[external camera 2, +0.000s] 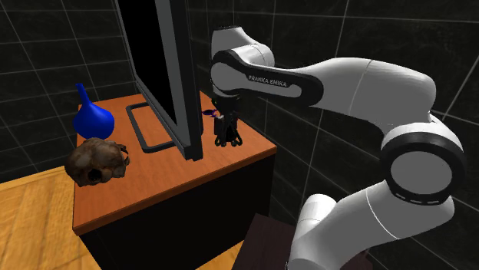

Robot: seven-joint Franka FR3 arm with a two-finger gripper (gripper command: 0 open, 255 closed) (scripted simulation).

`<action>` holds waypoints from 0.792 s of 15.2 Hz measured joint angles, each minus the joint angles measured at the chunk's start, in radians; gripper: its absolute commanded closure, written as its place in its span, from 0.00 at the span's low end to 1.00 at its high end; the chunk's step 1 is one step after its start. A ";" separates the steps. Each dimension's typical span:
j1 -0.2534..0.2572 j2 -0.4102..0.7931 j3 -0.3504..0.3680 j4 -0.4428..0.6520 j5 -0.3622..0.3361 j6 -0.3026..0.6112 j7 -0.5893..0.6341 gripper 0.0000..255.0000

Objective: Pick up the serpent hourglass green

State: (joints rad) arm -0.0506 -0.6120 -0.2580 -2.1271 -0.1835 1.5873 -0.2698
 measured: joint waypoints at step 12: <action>-0.009 0.365 -0.285 0.455 0.085 -0.080 -0.329 0.00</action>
State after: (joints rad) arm -0.0601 -0.2473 -0.5434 -1.6725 -0.0984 1.5072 -0.5991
